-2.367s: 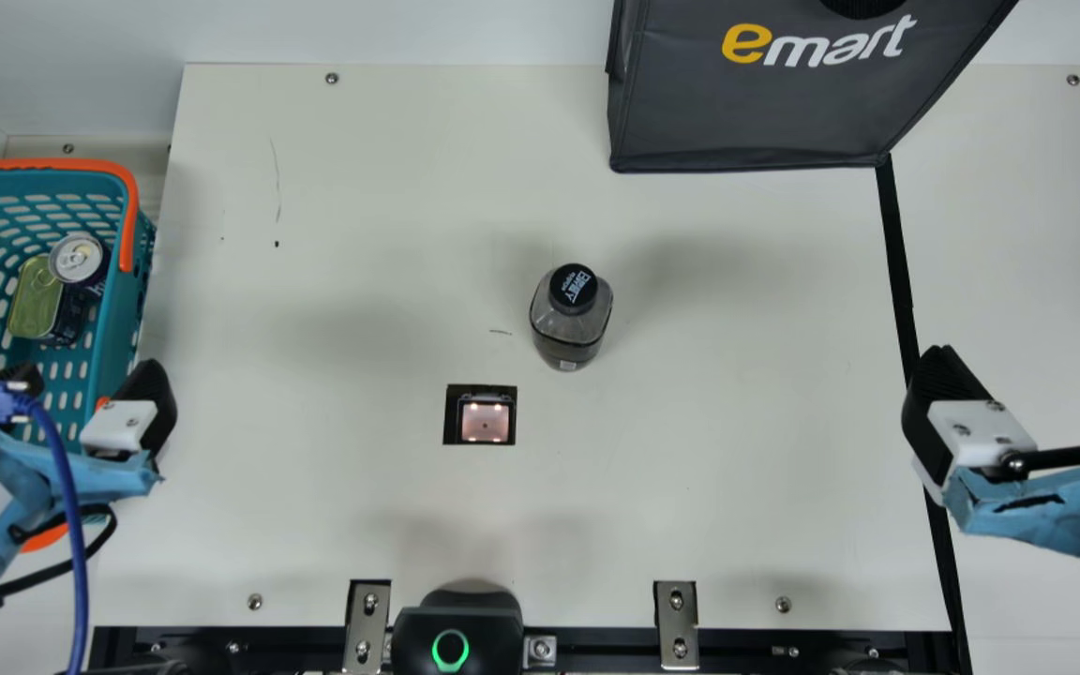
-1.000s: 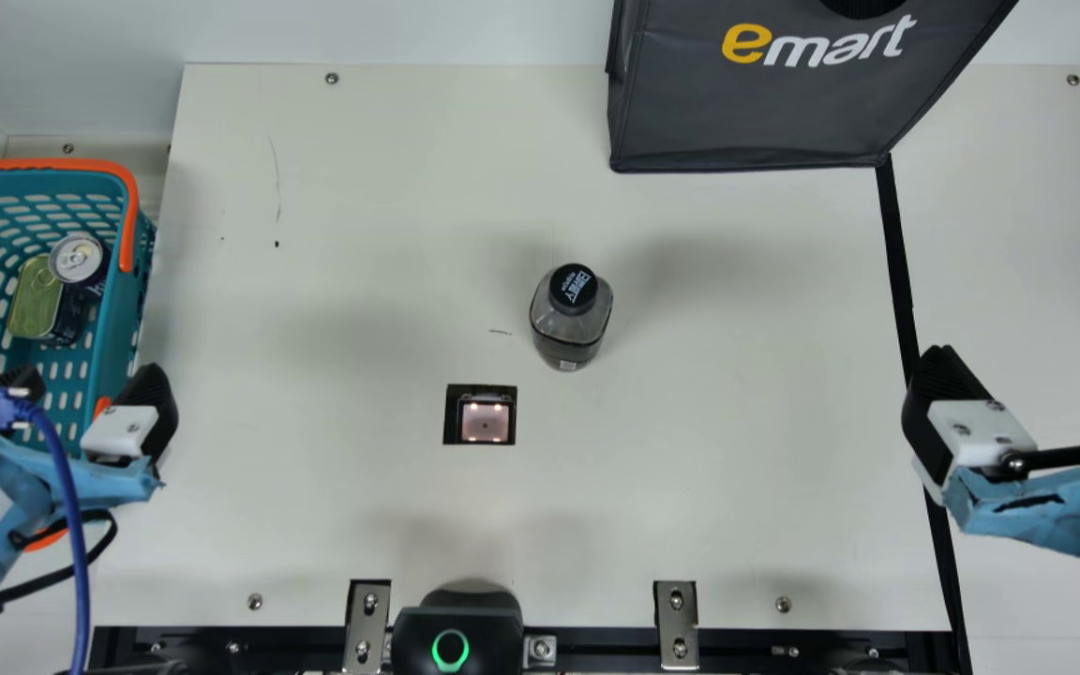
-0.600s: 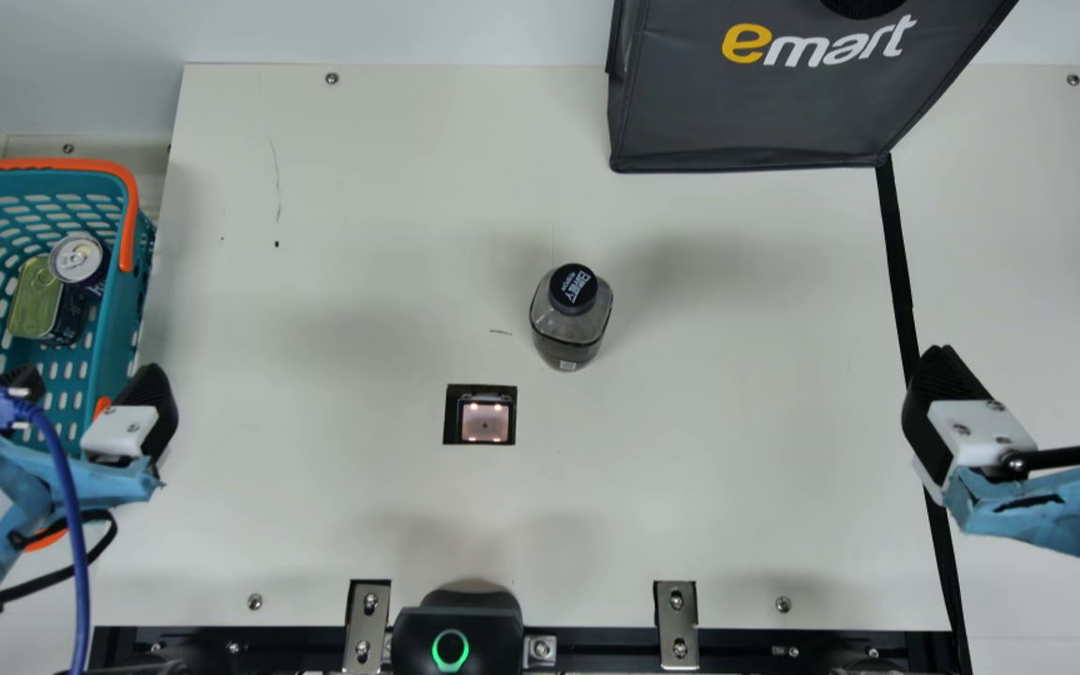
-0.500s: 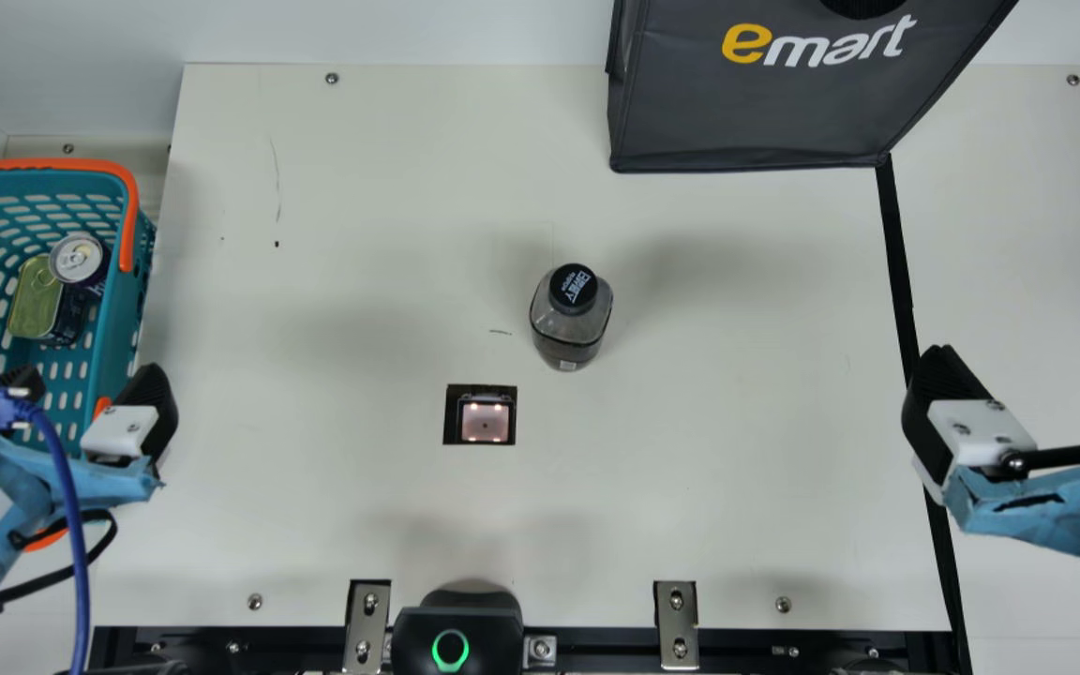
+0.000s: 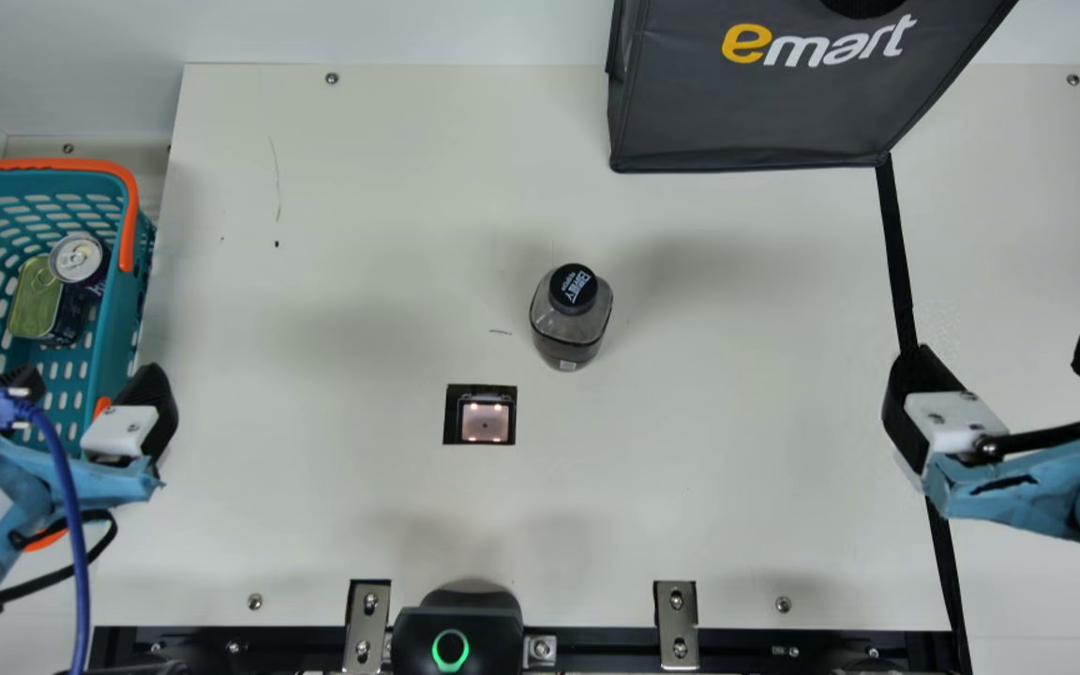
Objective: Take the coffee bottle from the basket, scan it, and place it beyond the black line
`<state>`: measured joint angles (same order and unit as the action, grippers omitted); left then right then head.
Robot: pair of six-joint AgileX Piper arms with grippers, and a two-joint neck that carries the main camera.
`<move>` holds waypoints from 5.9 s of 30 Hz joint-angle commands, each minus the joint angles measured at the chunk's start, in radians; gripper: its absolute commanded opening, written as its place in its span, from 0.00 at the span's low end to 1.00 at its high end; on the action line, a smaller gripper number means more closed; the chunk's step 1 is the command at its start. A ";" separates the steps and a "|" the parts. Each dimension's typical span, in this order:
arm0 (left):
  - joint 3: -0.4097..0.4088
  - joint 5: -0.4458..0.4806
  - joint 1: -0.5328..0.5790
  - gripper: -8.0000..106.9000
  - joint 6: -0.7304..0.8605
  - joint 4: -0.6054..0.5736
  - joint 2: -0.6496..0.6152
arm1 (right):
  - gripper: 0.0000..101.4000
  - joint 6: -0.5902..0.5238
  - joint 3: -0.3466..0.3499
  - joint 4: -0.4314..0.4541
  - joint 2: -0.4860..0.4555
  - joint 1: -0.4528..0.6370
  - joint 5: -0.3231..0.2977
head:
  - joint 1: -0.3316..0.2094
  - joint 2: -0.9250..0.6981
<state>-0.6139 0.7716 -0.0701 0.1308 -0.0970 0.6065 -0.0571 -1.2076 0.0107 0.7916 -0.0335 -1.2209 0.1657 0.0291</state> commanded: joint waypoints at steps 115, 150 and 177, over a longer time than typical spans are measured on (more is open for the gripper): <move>0.000 0.000 0.000 0.85 0.000 0.000 0.000 | 0.90 0.179 -0.096 0.068 0.734 -0.653 0.349 | -0.027 -0.002; 0.000 0.000 0.000 0.85 0.000 0.000 0.000 | 0.00 0.160 -0.109 0.054 0.755 -0.627 0.329 | -0.027 -0.002; 0.000 0.000 0.000 0.85 0.000 0.000 0.000 | 0.00 0.171 -0.198 0.086 0.706 -0.549 0.259 | -0.027 -0.002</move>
<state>-0.6139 0.7716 -0.0701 0.1308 -0.0970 0.6065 0.1131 -1.4050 0.0968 1.4992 -0.5868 -0.9593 0.1641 0.0291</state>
